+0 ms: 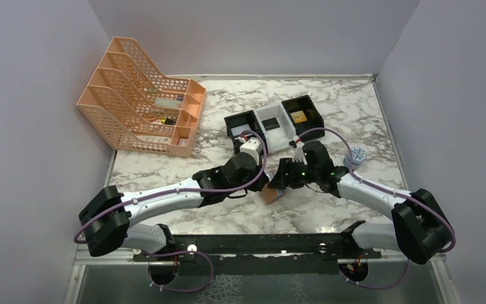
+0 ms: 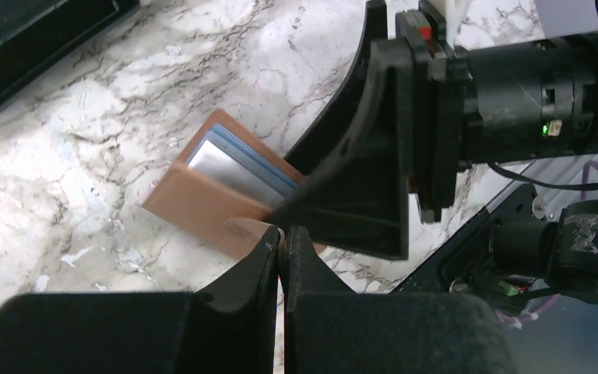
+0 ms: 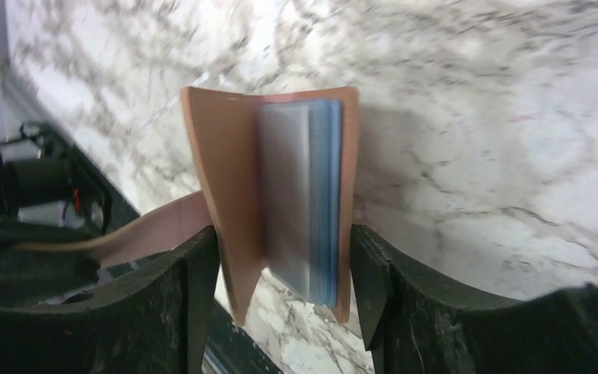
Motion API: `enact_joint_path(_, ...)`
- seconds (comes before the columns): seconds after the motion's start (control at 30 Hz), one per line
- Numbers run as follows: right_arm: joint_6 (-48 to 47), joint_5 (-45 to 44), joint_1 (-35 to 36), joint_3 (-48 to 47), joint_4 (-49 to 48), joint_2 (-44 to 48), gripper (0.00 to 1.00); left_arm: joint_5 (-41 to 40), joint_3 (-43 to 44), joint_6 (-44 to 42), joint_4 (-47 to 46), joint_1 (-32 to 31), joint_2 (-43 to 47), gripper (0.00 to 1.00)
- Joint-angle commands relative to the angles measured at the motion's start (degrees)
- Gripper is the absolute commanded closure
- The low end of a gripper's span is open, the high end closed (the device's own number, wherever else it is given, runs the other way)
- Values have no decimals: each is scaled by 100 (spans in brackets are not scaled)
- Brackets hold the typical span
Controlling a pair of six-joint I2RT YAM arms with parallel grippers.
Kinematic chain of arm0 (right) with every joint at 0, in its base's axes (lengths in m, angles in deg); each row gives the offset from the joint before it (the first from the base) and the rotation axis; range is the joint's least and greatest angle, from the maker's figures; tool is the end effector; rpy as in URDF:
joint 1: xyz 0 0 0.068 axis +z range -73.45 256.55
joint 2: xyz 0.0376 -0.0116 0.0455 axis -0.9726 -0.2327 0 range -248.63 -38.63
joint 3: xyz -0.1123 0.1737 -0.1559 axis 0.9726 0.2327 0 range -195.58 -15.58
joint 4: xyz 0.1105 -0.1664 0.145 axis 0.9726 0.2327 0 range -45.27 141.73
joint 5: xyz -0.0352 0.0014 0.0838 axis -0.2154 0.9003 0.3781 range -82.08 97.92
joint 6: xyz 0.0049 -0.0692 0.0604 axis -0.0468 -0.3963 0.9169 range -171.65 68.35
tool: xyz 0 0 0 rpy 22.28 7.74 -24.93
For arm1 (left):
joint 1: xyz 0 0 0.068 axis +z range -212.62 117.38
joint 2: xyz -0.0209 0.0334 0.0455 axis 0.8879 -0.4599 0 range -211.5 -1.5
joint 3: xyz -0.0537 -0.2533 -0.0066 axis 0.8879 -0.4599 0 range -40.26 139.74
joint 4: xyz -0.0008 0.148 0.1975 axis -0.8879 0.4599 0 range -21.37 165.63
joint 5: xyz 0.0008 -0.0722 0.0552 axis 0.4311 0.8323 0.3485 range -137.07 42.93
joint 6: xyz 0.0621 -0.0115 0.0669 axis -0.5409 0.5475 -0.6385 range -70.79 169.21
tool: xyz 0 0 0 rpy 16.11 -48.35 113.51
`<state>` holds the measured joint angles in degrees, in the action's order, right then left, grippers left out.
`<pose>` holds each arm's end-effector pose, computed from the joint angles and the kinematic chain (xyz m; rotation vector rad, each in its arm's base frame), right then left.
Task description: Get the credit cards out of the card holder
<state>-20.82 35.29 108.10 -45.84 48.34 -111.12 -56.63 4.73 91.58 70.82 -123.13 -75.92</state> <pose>0.1997 0.1671 0.1363 -0.2648 2.5167 1.0536 0.1668 -0.2670 0.2122 0.2499 2.2313 -0.8627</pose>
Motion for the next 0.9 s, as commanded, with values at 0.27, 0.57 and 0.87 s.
enact_joint_path(0.27, 361, -1515, 9, -128, 636, 746, 39, -584, -811, 414, -51, -5, 405, 100)
enact_joint_path(0.57, 267, 633, 5, 301, -730, 639, 39, -1352, -1492, 951, 1093, 4, 1270, 100)
enact_joint_path(0.87, 130, 1388, 37, 130, -921, -41, 63, -1380, -1768, 1148, 943, 48, 1496, 100)
